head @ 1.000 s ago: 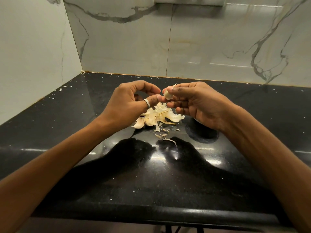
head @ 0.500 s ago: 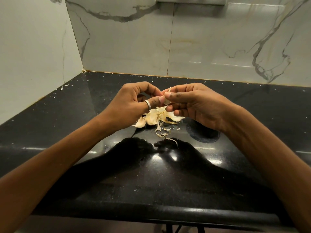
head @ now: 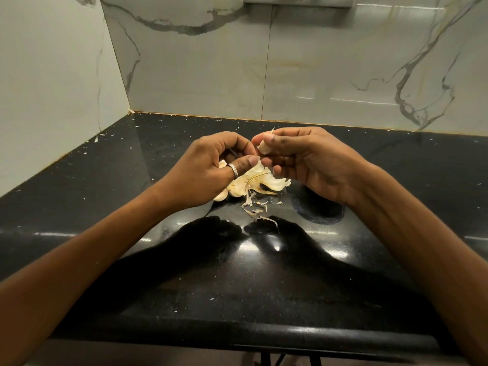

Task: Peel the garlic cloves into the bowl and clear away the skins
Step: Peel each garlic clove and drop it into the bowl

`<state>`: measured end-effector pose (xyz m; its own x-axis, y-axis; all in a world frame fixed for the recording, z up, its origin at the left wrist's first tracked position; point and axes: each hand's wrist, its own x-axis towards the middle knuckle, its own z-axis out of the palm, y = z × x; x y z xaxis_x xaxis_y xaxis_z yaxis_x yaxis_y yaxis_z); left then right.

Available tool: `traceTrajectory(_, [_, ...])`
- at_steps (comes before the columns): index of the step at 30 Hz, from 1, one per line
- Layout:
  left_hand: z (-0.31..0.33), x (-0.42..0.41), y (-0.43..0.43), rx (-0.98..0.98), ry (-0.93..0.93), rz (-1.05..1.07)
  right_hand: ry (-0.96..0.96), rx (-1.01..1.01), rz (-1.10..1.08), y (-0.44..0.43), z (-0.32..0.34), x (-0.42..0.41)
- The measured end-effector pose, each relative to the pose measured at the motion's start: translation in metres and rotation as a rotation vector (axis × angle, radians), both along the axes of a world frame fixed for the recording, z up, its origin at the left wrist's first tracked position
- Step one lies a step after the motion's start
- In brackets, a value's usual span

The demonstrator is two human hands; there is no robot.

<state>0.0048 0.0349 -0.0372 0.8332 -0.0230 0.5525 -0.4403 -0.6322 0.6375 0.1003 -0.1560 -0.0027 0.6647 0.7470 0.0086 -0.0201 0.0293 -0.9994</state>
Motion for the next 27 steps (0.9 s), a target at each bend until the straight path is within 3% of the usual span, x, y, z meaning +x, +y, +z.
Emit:
traceTrajectory(8, [-0.004, 0.000, 0.001, 0.132, -0.156, 0.198, -0.001, -0.016, -0.026, 0.001, 0.000, 0.001])
traceTrajectory(15, [-0.002, -0.001, -0.002, 0.110, -0.208, 0.169, -0.056, -0.035, -0.031, 0.002, -0.002, -0.002])
traceTrajectory(18, [-0.002, 0.000, 0.000, 0.022, -0.141, 0.188, -0.302, -0.129, -0.082, 0.004, -0.007, -0.004])
traceTrajectory(23, [-0.001, 0.000, -0.002, -0.053, 0.052, 0.166, -0.922, -0.214, -0.187, 0.009, -0.019, -0.004])
traceTrajectory(27, [0.002, -0.001, -0.008, -0.237, 0.231, 0.152, -1.159, -0.168, -0.174, 0.010, -0.022, -0.006])
